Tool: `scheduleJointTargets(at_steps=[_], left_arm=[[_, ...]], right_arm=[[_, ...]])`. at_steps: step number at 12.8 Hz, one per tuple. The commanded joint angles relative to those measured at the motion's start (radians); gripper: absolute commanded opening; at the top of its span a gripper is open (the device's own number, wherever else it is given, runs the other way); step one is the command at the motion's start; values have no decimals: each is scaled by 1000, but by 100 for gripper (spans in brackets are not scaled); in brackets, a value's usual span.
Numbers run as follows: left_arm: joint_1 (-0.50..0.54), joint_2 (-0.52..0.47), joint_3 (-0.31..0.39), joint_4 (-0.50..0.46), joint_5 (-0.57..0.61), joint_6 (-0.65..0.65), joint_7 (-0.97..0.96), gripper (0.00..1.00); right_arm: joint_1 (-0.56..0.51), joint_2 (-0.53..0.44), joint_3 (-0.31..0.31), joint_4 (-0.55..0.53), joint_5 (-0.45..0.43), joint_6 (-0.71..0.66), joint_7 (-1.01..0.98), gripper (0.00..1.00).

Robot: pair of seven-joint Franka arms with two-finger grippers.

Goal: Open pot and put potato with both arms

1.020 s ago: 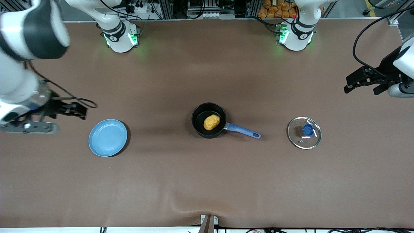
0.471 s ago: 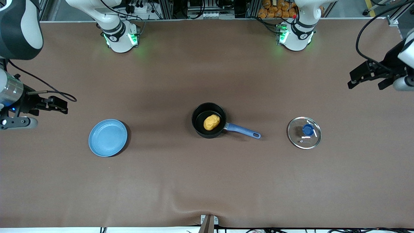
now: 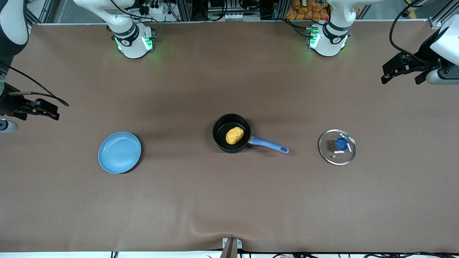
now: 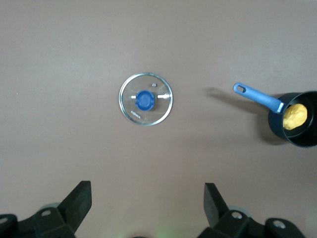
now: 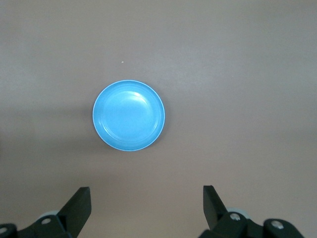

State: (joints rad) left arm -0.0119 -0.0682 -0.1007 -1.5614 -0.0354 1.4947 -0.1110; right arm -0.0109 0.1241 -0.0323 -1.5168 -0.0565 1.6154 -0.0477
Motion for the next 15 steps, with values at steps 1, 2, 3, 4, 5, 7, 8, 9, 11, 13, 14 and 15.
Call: scheduleJointTargets(at_steps=[1,2,3,4,5,7,8,9,11,13,14,15], left_arm=[[-52,-57,45,-71,19,10,-15,100],[-59,-62,45,-77,19,10,-16,100],[-59,-62,44,-77,19,9,-19,100],[-59,-62,41,-75,20,7,-22,100],[-56,-62,39,-74,20,7,-22,100],[-48,-62,36,-66,20,2,-16,100],[-42,-62,33,-63,22,2,-18,100],[-21,-62,29,-57,22,2,-16,100],[-14,-62,24,-42,22,2,-13,100],[-14,-62,22,-37,43,1,-16,100],[-14,-62,22,-36,51,1,-16,100],[-14,-62,22,-35,51,1,-16,100]], right_arm=[[-29,-40,5,-43,56,20,-41,100],[-35,-38,-3,-45,78,27,-76,100],[-24,-37,-18,-45,78,32,-90,100],[-9,-34,-20,-45,78,40,-84,100],[-3,-34,-20,-43,76,38,-81,100],[-14,-37,-20,-37,78,31,-83,100],[-14,-37,-20,-36,78,29,-83,100],[-12,-40,-20,-34,78,26,-81,100],[-12,-37,-18,-34,78,18,-81,100],[-9,-35,-18,-23,79,27,-81,100],[-9,-35,-17,-10,81,18,-81,100],[-3,-37,-14,-5,81,0,-81,100]])
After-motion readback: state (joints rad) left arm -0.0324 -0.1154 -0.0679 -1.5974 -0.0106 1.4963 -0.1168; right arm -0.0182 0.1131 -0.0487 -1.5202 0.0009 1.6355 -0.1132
